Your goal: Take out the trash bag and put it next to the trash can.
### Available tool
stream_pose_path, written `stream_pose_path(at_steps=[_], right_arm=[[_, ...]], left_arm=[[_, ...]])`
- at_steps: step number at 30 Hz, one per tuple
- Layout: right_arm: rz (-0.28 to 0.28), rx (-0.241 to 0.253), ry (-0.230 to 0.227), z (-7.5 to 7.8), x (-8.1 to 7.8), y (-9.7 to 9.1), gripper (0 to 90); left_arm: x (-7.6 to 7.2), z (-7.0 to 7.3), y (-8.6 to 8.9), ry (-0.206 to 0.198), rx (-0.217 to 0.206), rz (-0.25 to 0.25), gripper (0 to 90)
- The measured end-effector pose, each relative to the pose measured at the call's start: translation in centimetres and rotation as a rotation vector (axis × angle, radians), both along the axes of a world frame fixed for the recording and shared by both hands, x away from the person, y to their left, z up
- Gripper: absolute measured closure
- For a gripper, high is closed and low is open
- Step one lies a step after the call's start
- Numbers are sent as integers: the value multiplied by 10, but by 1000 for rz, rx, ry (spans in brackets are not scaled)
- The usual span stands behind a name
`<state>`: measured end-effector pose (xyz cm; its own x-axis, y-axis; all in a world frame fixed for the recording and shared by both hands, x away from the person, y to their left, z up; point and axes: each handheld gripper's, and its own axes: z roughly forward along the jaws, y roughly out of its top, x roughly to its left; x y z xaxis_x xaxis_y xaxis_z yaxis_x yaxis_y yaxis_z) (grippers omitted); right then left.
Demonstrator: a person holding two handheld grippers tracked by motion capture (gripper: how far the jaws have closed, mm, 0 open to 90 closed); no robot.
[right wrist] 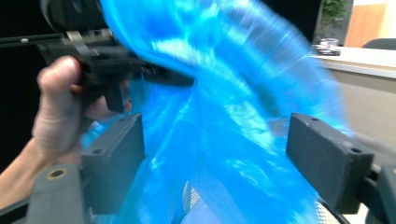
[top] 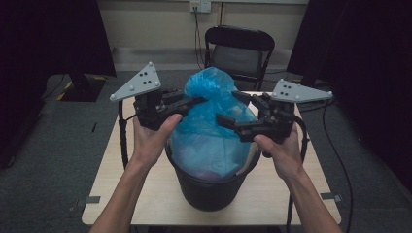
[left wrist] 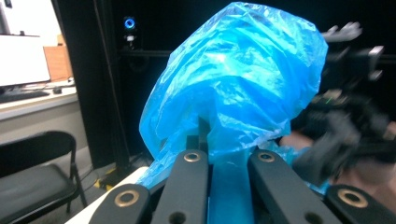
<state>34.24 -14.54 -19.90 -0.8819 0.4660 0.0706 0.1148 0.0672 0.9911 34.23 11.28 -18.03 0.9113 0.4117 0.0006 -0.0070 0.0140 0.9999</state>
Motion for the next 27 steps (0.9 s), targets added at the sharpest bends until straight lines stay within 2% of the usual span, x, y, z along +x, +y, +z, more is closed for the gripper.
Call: stream_pose_path(at_steps=[2,3,5,6,7,8,9,11,12,13,14,16,19,21,24,26,27], right_arm=[[17,3,-8,0,1,4,186],[34,-12,-7,0,2,13,240],[45,-43,-5,-1,4,21,448],[54,-54,-14,-2,4,24,607],[71,-52,-19,-2,4,25,728],[74,-48,-18,-2,4,26,836],[63,-47,-22,-2,4,26,881],[55,-43,-23,0,4,24,900],[50,-34,-23,3,4,22,900],[49,-26,-27,6,4,19,900],[45,-13,-29,9,3,16,900],[51,11,-28,17,3,13,900],[58,6,-27,25,2,18,900],[63,1,-28,29,1,25,898],[89,22,-30,33,-4,32,877],[84,21,-29,35,-7,35,840],[79,14,-29,35,-9,35,800]], left_arm=[[-1,1,-3,-2,-8,-18,884],[-4,3,-8,2,-8,-61,883],[-6,4,-10,1,-7,-83,874],[-7,4,-10,1,-5,-96,856],[-7,3,-9,1,1,-99,822],[-8,3,-8,-3,13,-84,744],[-9,2,-7,-3,22,-55,638],[-9,-1,-2,-11,67,1,468],[-7,-4,1,-10,72,28,387],[-4,-7,4,0,71,29,308],[0,-10,7,12,73,24,263],[7,-17,7,38,65,-19,196],[10,-23,-6,44,88,-68,168],[9,-25,-17,32,134,-67,172],[6,-29,-32,24,217,-53,307],[5,-31,-32,24,213,-76,594],[5,-32,-31,25,211,-82,703]])
